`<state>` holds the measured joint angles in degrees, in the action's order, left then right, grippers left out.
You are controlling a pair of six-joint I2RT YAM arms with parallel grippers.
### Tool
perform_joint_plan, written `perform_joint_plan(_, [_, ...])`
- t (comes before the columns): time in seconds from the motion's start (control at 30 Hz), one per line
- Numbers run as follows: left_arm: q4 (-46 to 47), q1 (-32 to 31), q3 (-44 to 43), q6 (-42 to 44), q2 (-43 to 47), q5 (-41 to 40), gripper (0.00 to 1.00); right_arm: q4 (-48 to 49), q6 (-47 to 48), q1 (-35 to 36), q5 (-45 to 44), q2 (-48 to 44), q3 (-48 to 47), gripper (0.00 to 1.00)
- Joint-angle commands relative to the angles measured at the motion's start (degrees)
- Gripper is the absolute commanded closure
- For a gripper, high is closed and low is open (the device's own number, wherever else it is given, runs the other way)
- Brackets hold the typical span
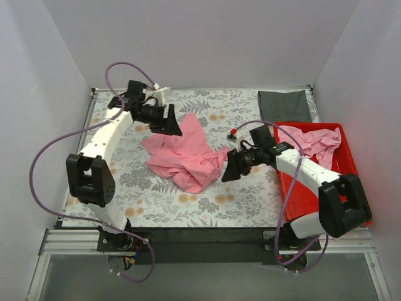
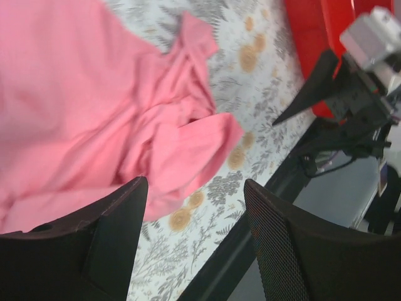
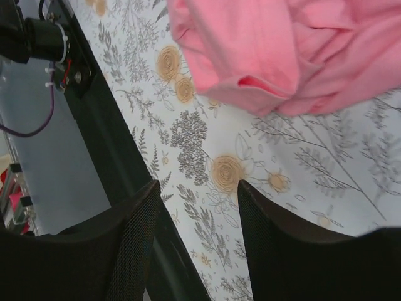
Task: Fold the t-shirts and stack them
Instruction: Flatten the tshirt out
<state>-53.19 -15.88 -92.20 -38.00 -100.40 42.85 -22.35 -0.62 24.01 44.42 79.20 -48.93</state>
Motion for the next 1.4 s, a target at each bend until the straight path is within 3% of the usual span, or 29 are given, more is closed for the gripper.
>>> perform_joint_plan(0.0, [2.03,6.81,5.97,-2.43,8.02,1.8,0.38,4.95,-6.49,6.39,-3.2,3.41,-1.34,0.42])
perform_joint_plan(0.1, [1.86,10.07,8.61,-2.43,10.13,2.15,0.38,5.65,-9.65,8.68,-4.25,7.19,-4.15,0.43])
perform_joint_plan(0.13, [1.86,10.6,9.05,-2.43,10.66,1.98,0.38,5.56,-10.79,8.95,-5.56,8.76,-5.2,0.36])
perform_joint_plan(0.17, [2.38,11.48,10.8,-2.61,12.14,1.45,0.38,4.52,-15.41,9.38,-9.06,10.08,-9.39,0.24])
perform_joint_plan(0.43, [2.91,11.66,11.35,-2.34,12.07,1.36,0.38,-1.55,-23.01,9.65,-17.79,14.92,-17.15,0.21])
perform_joint_plan(0.63, [2.74,11.75,11.34,-1.82,12.07,0.75,0.38,-4.98,-24.51,10.27,-20.42,18.71,-20.33,0.26])
perform_joint_plan(0.87, [3.53,11.92,13.28,-1.11,12.86,0.21,0.38,-4.99,-23.64,12.02,-22.89,17.31,-16.82,0.32])
perform_joint_plan(1.03, [3.53,12.19,12.58,-0.94,11.9,0.13,0.38,-3.93,-23.29,12.11,-22.45,17.48,-13.92,0.48])
perform_joint_plan(1.3, [3.62,12.54,13.45,-0.5,12.33,0.3,0.38,-3.58,-23.19,11.06,-22.72,16.69,-12.77,0.59])
perform_joint_plan(1.37, [3.7,12.63,13.63,-0.41,12.33,0.39,0.38,-3.32,-23.2,10.54,-22.45,15.73,-12.25,0.58])
